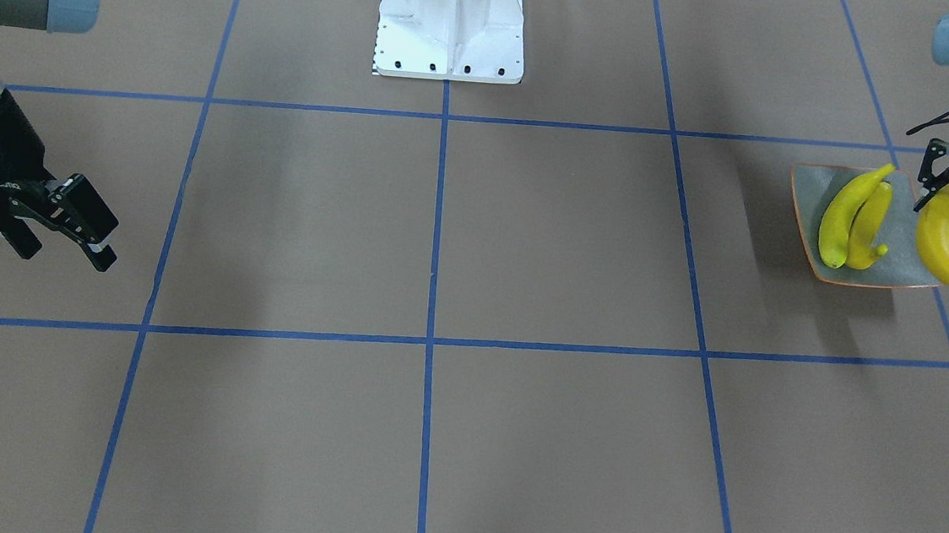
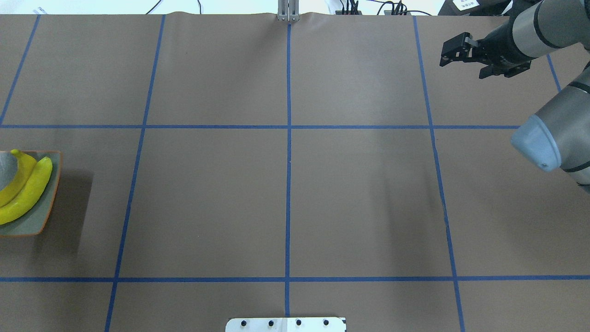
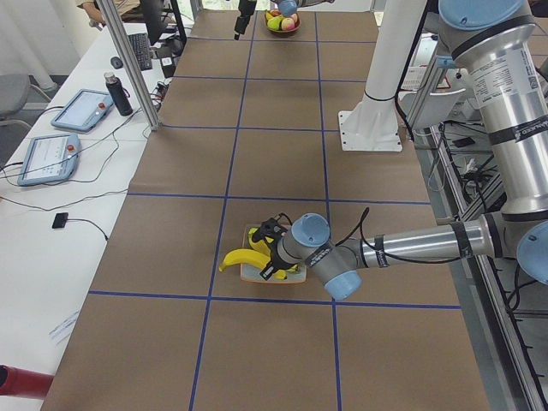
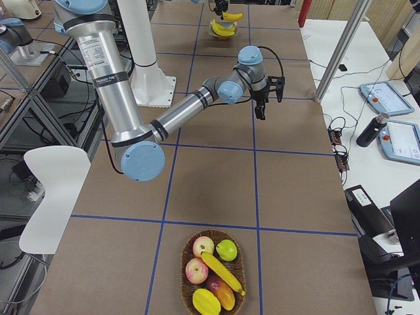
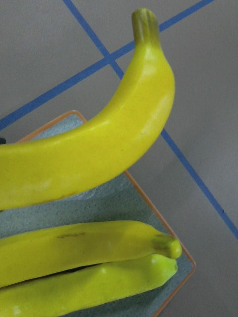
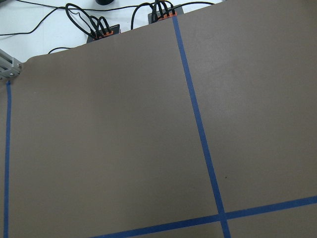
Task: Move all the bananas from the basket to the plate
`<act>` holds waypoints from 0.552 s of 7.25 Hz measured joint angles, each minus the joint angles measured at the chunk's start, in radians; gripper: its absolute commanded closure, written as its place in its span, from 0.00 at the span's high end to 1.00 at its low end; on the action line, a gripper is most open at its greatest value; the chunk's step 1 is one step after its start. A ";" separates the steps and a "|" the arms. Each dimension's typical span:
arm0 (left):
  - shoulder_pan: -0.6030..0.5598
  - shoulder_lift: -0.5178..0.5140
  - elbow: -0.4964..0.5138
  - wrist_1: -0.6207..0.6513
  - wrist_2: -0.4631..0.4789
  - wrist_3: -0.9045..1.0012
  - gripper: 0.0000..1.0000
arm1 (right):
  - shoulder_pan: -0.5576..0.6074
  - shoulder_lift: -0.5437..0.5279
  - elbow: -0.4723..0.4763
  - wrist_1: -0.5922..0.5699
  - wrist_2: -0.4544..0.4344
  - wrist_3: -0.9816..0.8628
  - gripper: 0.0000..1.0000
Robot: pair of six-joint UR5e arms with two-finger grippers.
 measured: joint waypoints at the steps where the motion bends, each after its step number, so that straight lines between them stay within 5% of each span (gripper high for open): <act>1: 0.009 -0.004 0.004 -0.004 0.004 0.007 1.00 | 0.000 0.000 0.000 0.000 0.000 -0.001 1.00; 4: 0.013 -0.050 0.012 -0.009 0.004 0.051 1.00 | 0.025 -0.002 -0.007 -0.002 0.019 -0.035 1.00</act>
